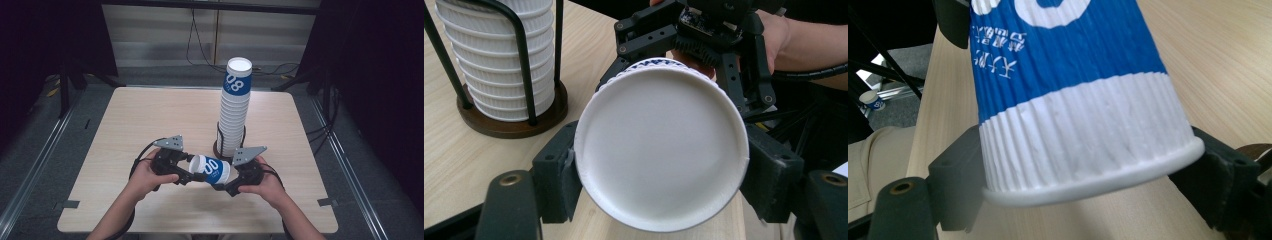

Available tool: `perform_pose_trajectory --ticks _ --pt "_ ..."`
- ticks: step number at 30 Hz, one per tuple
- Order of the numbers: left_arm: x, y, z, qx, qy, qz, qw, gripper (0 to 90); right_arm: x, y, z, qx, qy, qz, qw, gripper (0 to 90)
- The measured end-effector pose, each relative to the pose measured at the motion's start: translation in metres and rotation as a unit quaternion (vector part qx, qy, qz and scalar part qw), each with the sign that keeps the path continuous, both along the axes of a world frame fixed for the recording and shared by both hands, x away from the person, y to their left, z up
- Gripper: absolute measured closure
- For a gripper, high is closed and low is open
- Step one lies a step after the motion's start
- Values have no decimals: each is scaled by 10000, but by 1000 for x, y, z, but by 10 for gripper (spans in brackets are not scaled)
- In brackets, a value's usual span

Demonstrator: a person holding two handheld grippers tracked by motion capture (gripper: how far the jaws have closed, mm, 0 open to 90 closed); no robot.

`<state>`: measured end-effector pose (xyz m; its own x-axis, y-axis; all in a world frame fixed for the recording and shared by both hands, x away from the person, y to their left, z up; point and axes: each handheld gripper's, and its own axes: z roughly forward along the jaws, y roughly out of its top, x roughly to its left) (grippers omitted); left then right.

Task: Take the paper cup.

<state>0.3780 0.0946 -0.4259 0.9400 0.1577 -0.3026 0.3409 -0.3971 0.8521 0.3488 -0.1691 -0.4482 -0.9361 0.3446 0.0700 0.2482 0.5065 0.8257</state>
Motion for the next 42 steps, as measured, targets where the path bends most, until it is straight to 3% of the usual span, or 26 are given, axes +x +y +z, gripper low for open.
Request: perform_pose_trajectory --ticks 13,17,26,31,36,37,40,42 --pt "-1 -3 0 62 -31 -91 9999 281 -1 -3 1 -42 41 22 10000 179" --pt "0 -3 -1 216 -200 -75 9995 271 0 -6 2 -54 44 -12 10000 179" --pt "0 0 1 484 -378 -13 9981 256 2 -11 1 -118 96 -79 9999 183" --pt "-6 -1 6 921 -662 -24 9935 251 2 -12 4 -308 130 -68 9994 183" --pt "-10 -1 9 1140 -814 -9 9901 246 2 -12 6 -527 105 -27 9986 183" --pt "-11 -2 11 1270 -917 3 9877 246 2 -12 7 -587 105 -12 9982 183" --pt "-13 -4 11 1499 -1016 -38 9835 242 4 -12 9 -619 121 10 9980 184" --pt "-15 -4 9 1523 -989 0 9834 242 4 -13 9 -656 111 32 9978 184"
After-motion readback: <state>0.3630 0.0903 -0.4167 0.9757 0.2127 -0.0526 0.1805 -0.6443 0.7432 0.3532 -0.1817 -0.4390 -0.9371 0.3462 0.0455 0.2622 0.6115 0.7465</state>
